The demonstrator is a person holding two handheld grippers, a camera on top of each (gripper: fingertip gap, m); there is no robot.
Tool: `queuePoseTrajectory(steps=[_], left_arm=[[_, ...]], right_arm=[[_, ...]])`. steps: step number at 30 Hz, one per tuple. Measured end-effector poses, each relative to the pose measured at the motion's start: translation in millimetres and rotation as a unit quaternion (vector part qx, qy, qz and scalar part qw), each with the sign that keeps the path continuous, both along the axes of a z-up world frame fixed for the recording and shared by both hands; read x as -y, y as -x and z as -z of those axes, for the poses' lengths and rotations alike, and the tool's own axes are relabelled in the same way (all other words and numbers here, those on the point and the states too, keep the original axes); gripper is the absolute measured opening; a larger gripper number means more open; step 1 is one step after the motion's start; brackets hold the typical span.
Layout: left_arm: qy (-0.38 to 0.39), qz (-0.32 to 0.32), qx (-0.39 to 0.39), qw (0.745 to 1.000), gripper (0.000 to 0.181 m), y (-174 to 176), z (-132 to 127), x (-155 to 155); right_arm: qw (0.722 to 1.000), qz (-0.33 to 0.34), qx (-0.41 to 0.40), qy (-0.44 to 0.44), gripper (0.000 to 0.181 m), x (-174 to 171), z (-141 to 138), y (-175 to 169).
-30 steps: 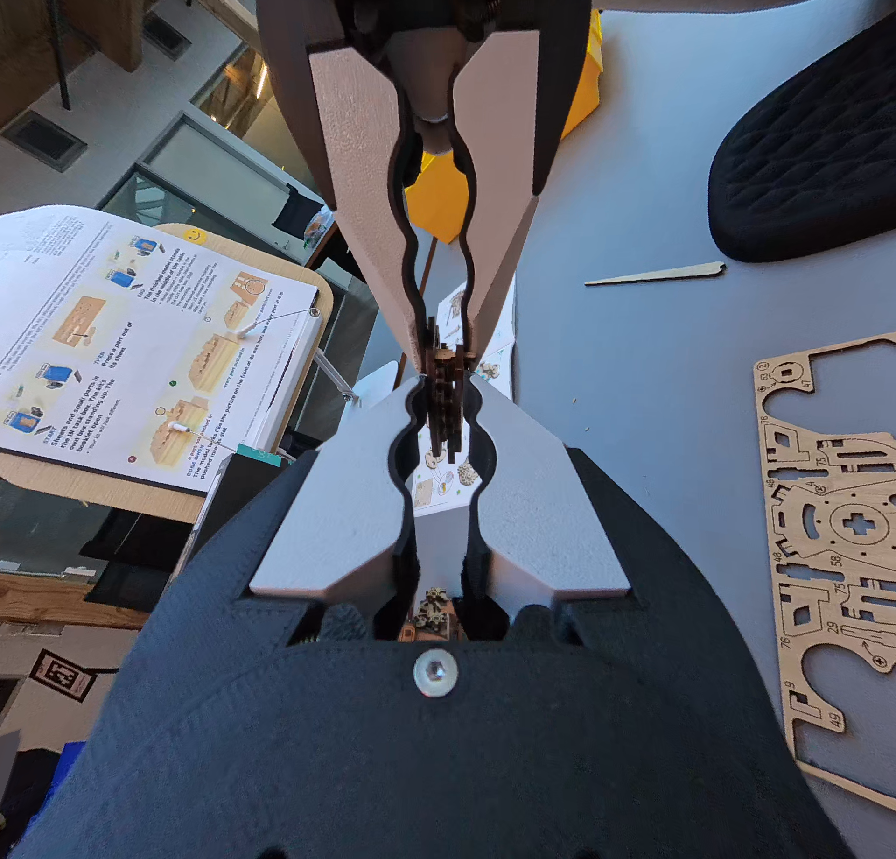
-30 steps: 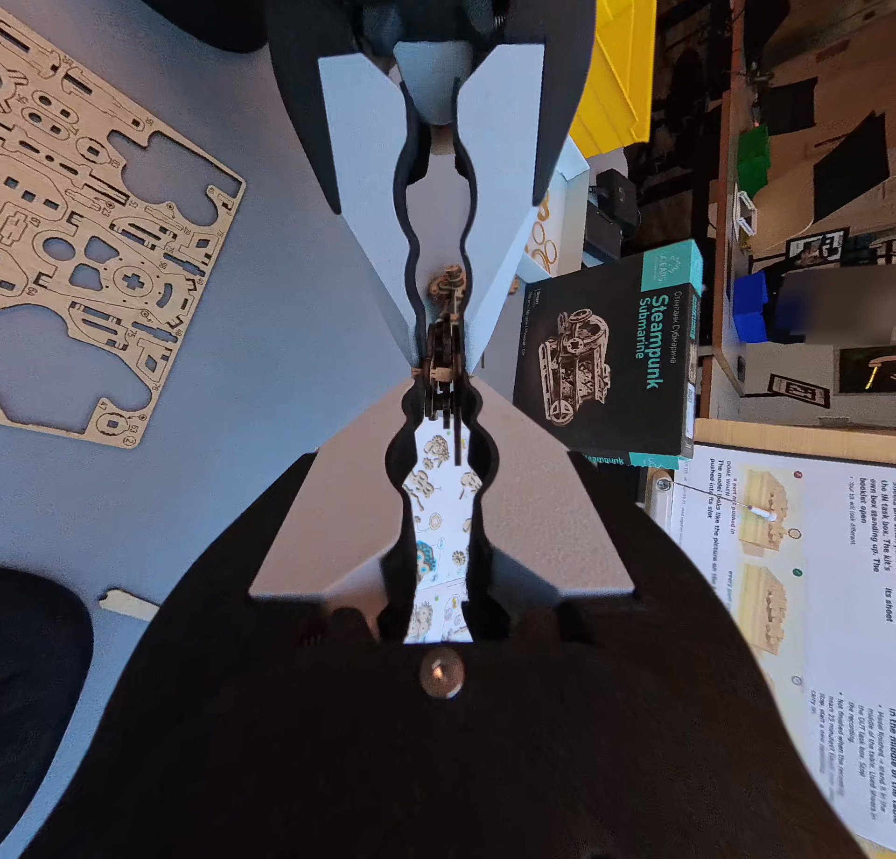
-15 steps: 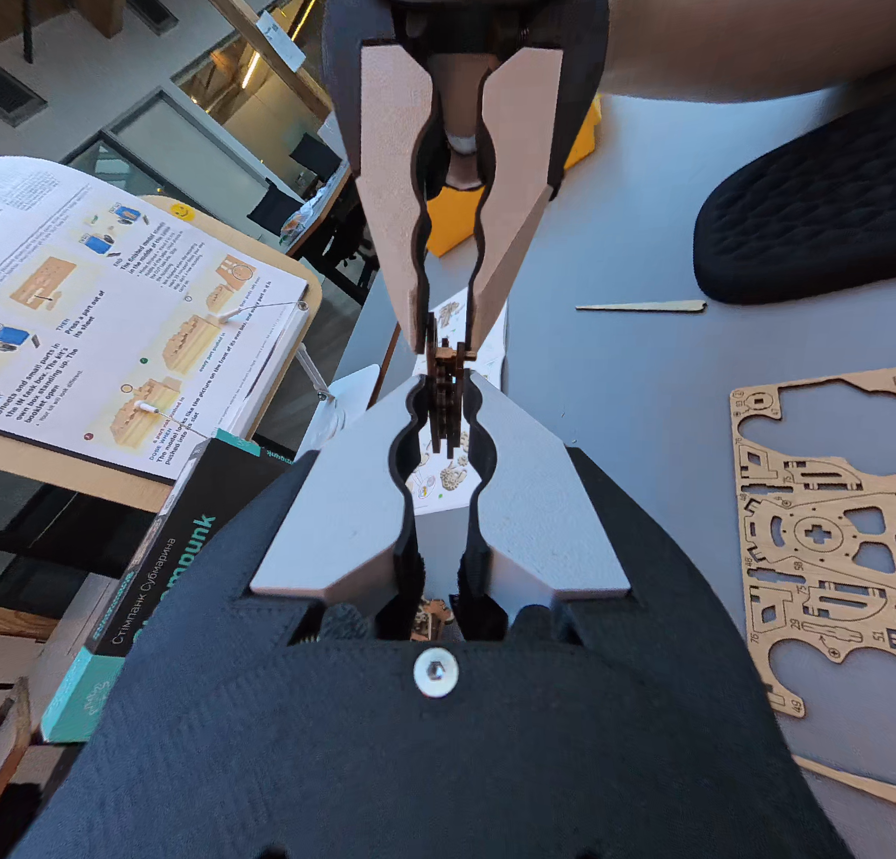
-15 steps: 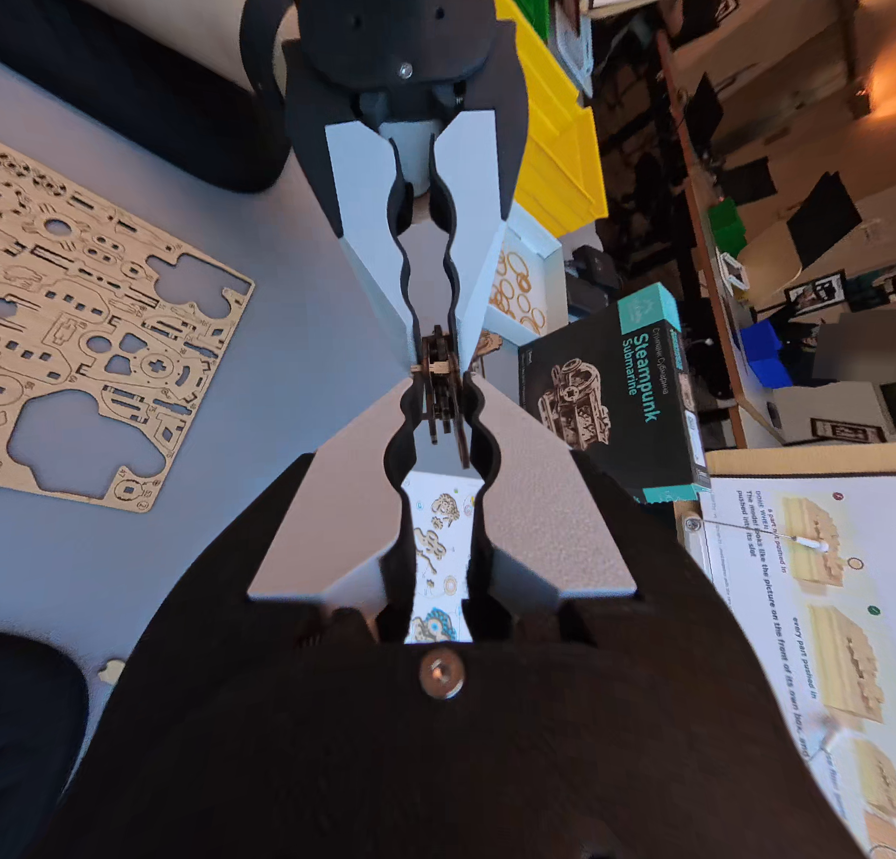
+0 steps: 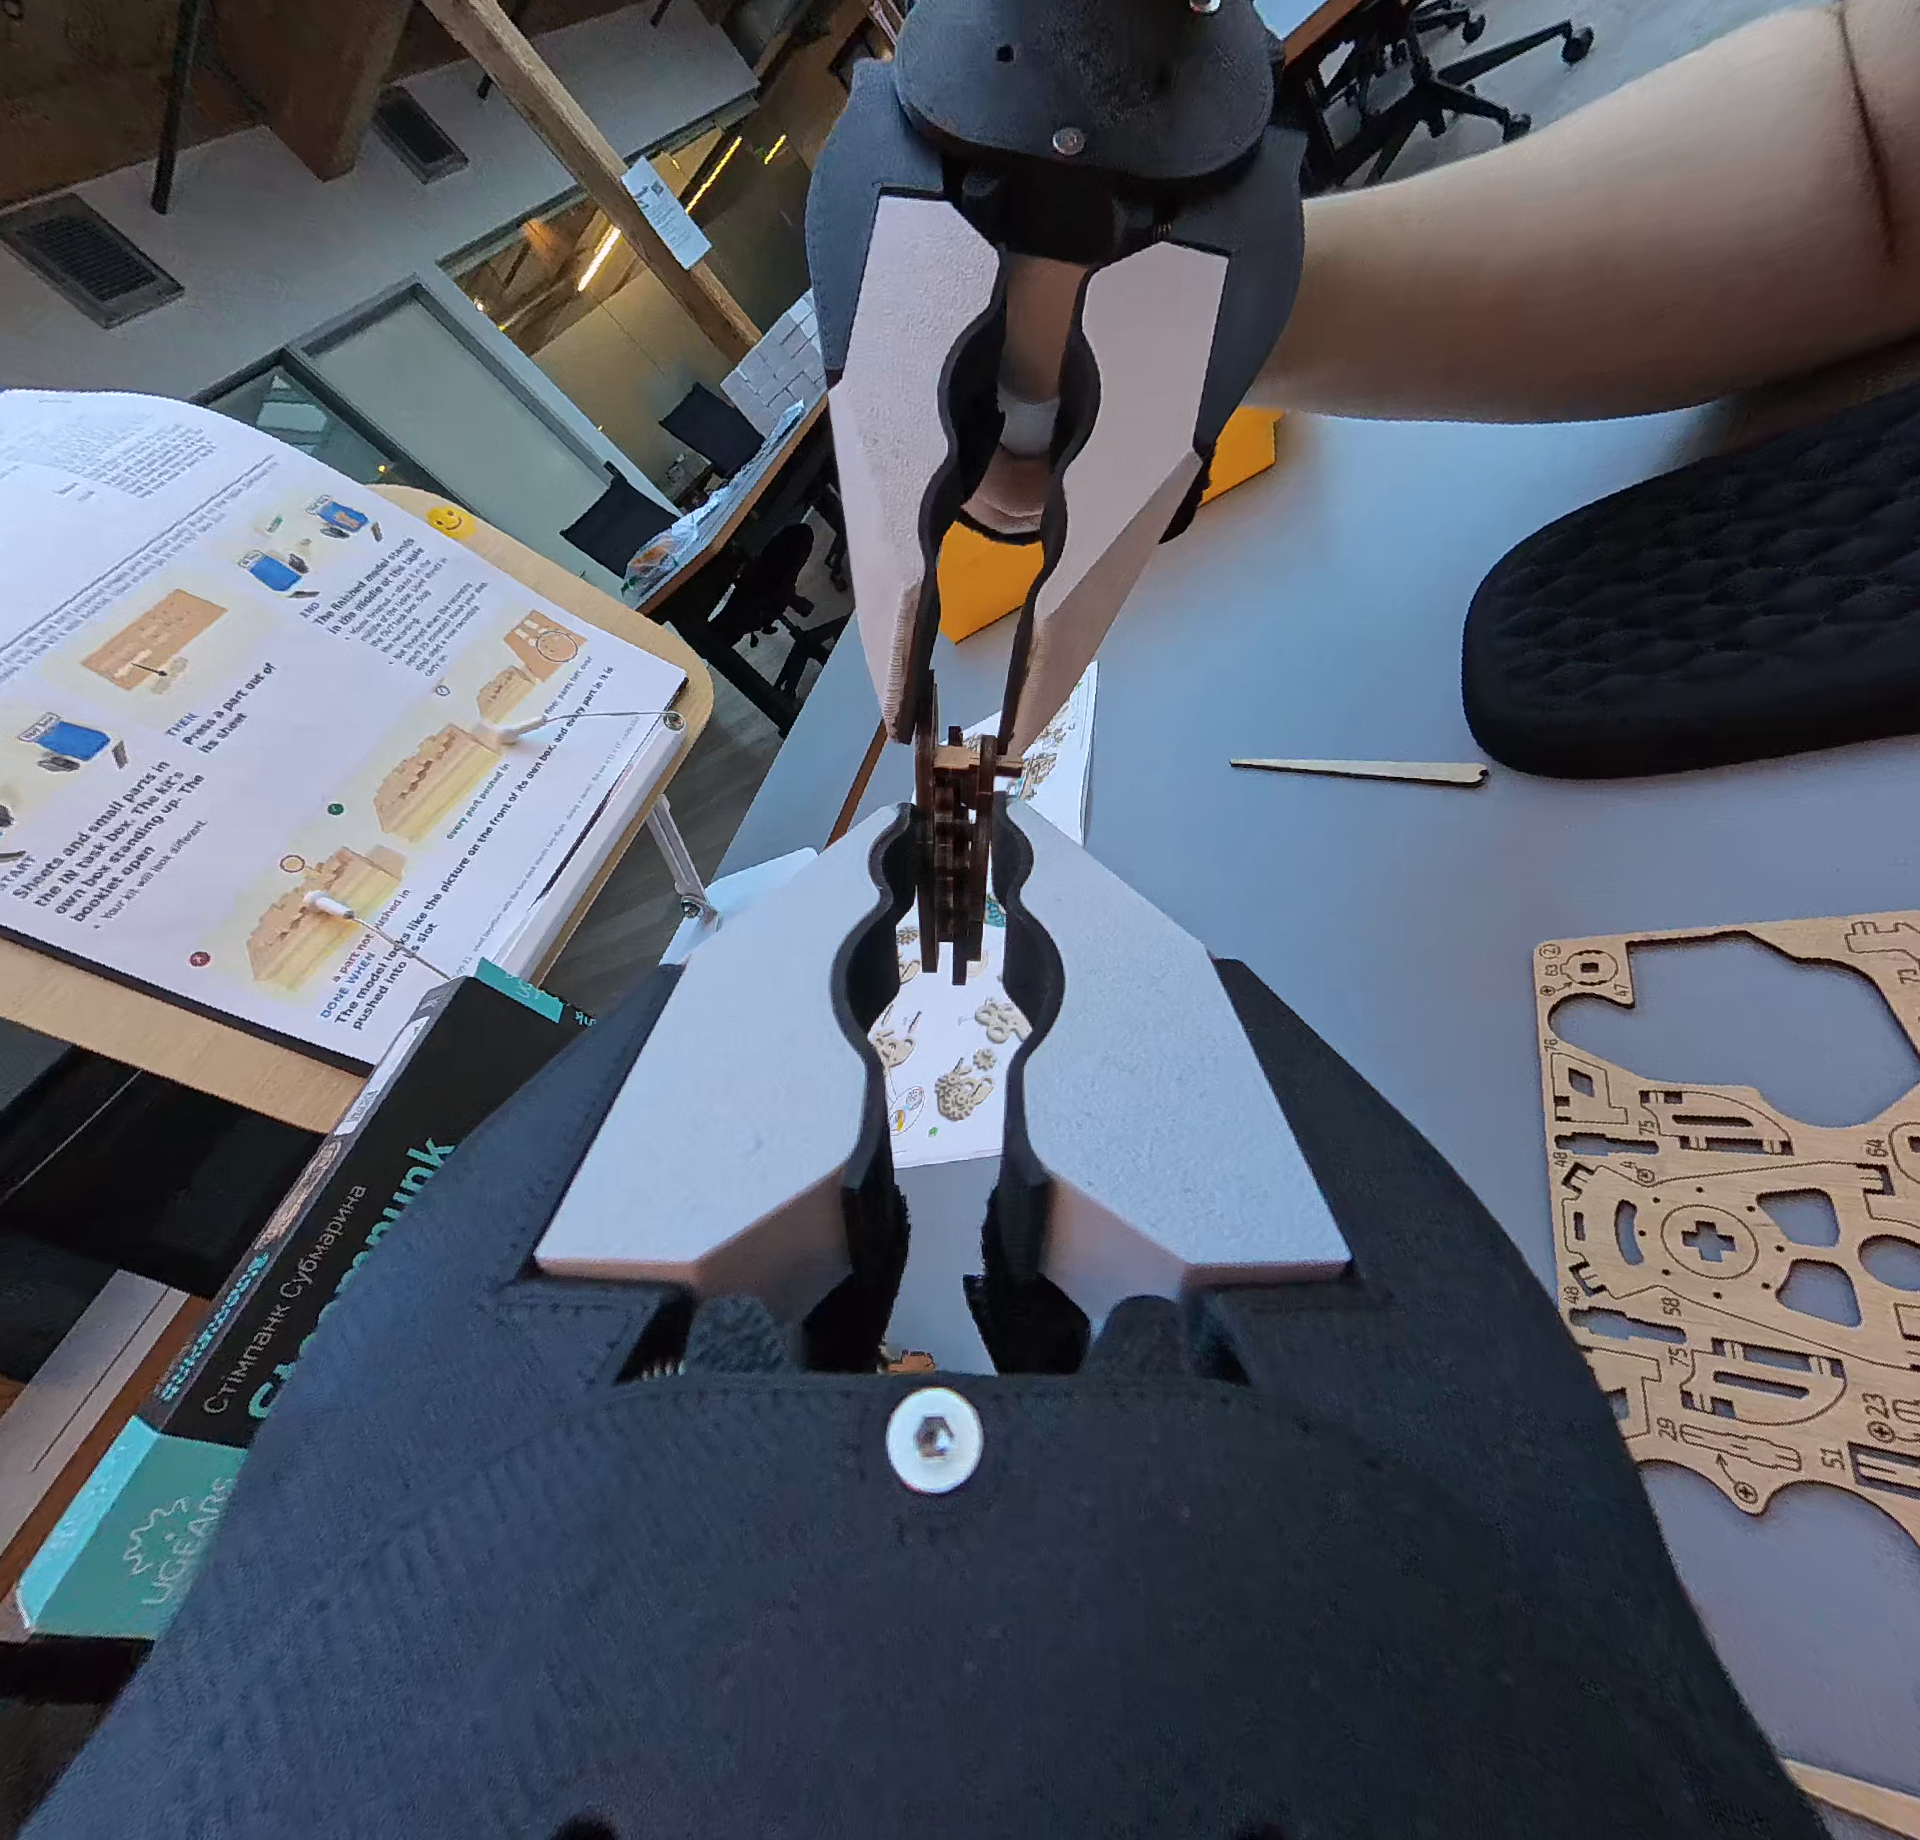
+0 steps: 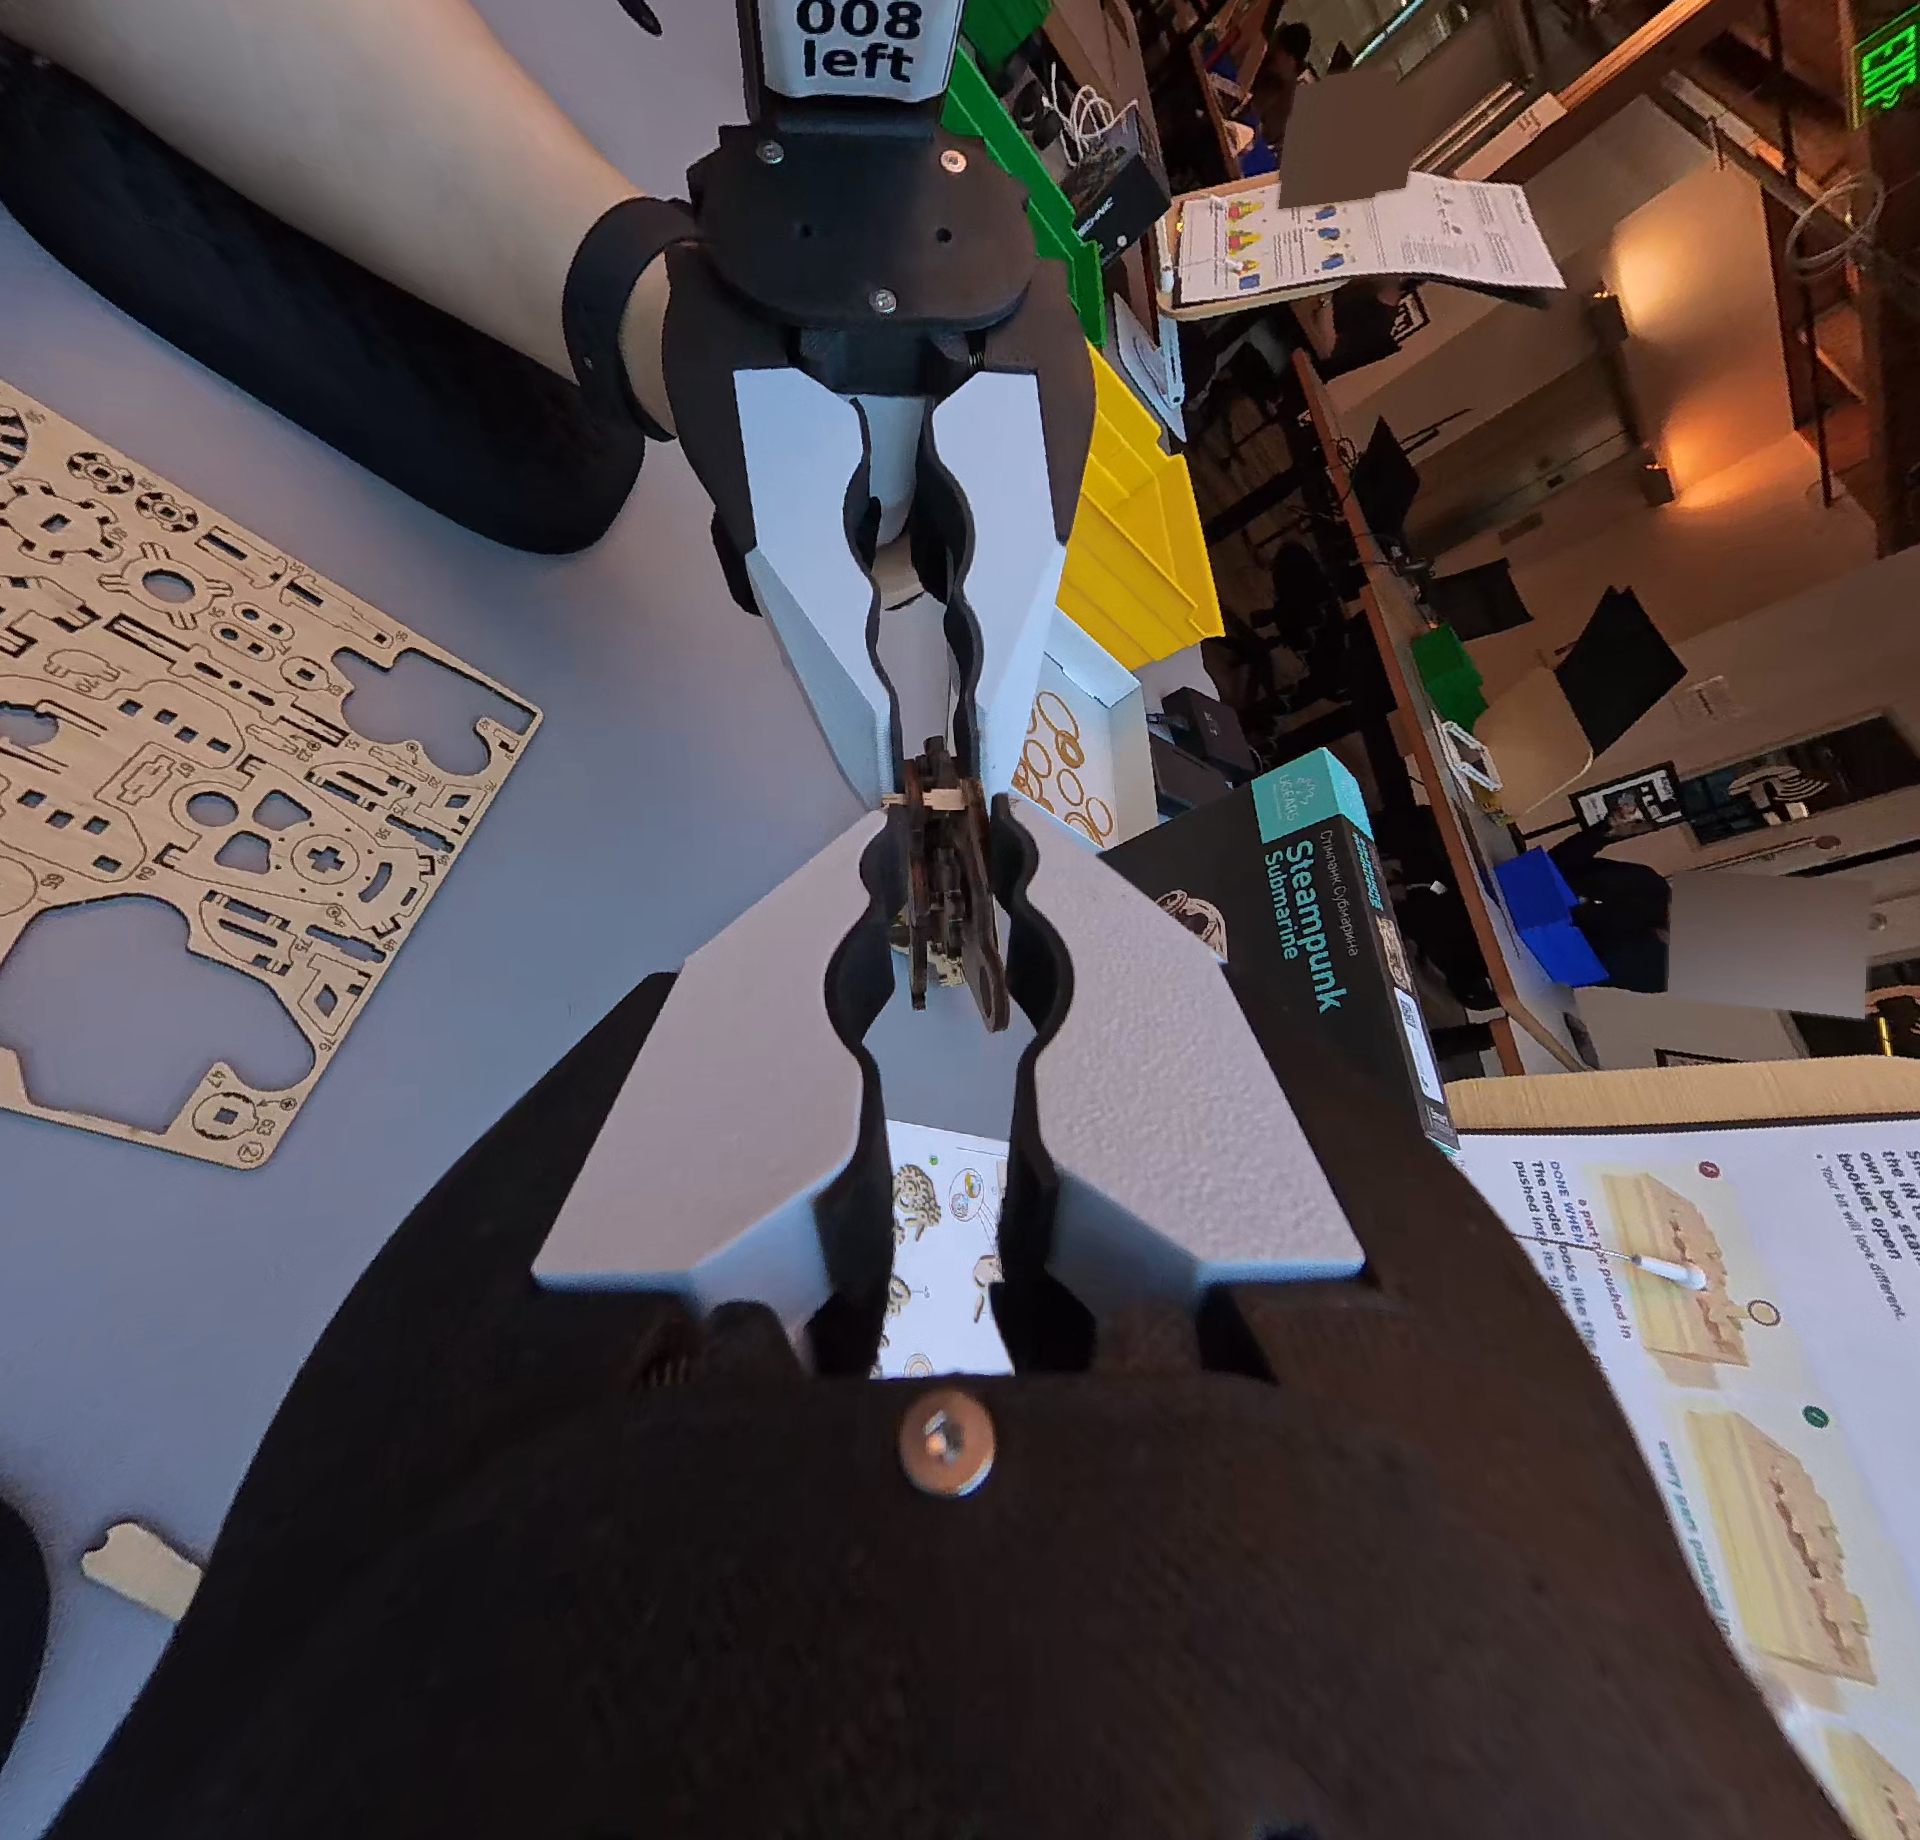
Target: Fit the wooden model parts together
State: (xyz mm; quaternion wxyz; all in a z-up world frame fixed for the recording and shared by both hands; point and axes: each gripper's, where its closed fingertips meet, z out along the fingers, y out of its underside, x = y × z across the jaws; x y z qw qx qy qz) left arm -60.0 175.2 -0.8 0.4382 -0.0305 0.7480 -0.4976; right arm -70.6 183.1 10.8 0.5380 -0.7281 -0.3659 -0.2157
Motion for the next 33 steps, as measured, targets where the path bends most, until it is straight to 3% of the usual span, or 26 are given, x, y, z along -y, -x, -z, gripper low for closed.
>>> queuePoseTrajectory(steps=[12,28,33], left_arm=[[-0.037,-0.010,0.011,0.999,0.011,0.2,5.1,-0.7],[-0.040,-0.002,0.017,0.999,0.011,5.2,-2.7,0.0],[-0.058,-0.006,0.020,0.998,0.011,3.7,3.5,2.7]], right_arm=[[0.999,0.008,0.033,0.009,0.014,-0.2,5.7,0.2],[1.000,-0.014,0.011,-0.005,0.013,0.8,-1.6,6.4],[0.997,-0.006,0.076,0.007,0.013,3.6,5.3,5.1]])
